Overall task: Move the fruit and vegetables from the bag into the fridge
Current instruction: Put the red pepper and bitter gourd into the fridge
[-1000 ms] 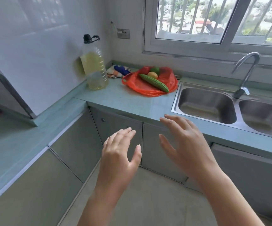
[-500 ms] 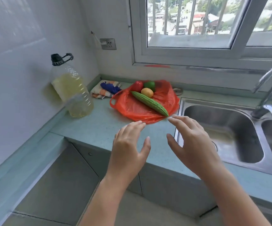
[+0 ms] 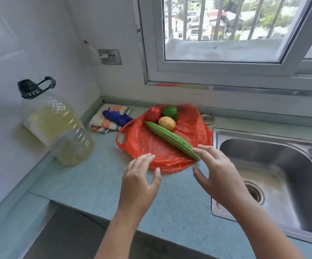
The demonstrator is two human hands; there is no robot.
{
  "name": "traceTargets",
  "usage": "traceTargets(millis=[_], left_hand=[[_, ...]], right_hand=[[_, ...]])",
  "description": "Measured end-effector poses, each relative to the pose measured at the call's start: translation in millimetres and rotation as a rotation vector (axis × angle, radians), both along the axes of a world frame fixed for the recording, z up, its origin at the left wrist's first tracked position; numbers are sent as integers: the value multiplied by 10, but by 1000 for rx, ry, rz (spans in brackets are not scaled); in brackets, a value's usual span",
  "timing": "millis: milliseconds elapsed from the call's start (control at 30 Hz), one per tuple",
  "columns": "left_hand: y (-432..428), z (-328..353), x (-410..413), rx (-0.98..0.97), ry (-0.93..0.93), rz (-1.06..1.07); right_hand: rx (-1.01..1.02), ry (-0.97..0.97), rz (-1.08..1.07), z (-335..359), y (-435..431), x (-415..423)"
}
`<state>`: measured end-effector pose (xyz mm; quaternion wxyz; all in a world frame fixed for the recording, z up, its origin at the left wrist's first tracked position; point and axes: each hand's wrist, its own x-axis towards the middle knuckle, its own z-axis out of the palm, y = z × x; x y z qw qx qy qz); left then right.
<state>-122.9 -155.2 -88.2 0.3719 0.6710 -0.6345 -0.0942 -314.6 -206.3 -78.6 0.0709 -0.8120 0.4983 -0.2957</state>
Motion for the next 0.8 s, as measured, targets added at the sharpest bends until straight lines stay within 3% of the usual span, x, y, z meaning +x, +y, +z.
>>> traceTargets(millis=[400,800], left_hand=[[-1570,-373,1008,89,37,-67],[-2807,-783,1376,156,56,-141]], right_hand=[[136,23,-156,-385,-1305,956],[387,90,-274,-898,-2211,1284]])
